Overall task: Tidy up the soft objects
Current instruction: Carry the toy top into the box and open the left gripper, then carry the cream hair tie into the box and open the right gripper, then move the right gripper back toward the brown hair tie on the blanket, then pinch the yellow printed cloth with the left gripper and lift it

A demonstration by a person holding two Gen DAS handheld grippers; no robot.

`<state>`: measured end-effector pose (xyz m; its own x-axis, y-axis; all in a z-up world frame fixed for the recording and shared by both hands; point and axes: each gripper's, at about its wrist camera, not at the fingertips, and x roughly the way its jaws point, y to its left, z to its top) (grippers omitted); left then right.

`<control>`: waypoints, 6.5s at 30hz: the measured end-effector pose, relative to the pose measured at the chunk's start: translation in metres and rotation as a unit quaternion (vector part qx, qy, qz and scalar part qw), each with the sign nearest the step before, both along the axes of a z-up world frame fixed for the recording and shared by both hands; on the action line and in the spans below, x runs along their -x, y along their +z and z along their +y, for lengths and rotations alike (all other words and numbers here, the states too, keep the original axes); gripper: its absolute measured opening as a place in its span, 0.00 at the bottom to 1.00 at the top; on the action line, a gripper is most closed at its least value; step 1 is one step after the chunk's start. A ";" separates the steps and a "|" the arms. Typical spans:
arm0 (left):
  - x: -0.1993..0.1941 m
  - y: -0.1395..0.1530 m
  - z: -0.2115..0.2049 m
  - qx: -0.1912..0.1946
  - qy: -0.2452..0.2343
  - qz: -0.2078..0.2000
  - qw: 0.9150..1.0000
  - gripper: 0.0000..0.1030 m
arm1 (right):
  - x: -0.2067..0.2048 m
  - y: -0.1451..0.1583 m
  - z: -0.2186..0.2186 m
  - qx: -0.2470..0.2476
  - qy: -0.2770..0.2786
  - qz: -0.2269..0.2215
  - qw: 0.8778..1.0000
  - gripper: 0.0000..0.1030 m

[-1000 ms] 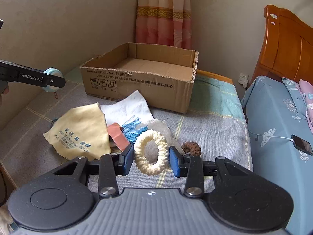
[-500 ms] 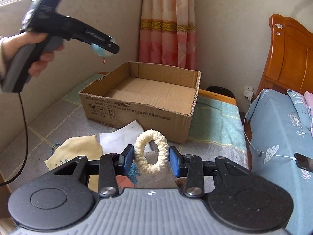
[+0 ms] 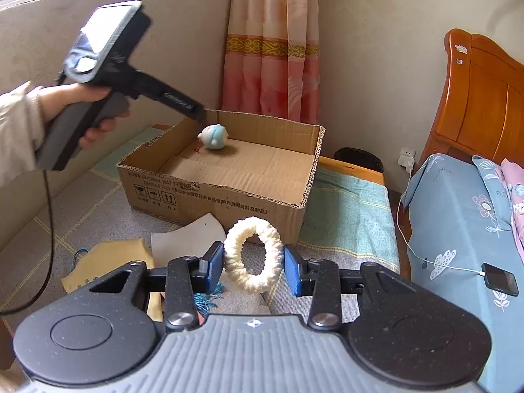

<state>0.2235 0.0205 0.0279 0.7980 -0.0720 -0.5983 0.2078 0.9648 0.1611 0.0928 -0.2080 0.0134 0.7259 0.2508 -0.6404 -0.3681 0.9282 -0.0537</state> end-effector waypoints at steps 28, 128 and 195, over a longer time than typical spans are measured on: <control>0.151 -0.046 0.076 0.054 0.132 0.003 0.990 0.99 | -0.209 0.032 0.062 0.026 -0.036 -0.005 0.999 1.00; 0.171 -0.060 -0.035 0.036 -0.156 0.102 0.982 0.15 | 0.035 -0.099 -0.023 0.022 -0.041 0.062 0.997 1.00; 0.124 -0.091 0.036 0.033 0.010 0.102 0.994 0.20 | 0.038 -0.102 -0.024 0.022 -0.039 0.058 0.997 1.00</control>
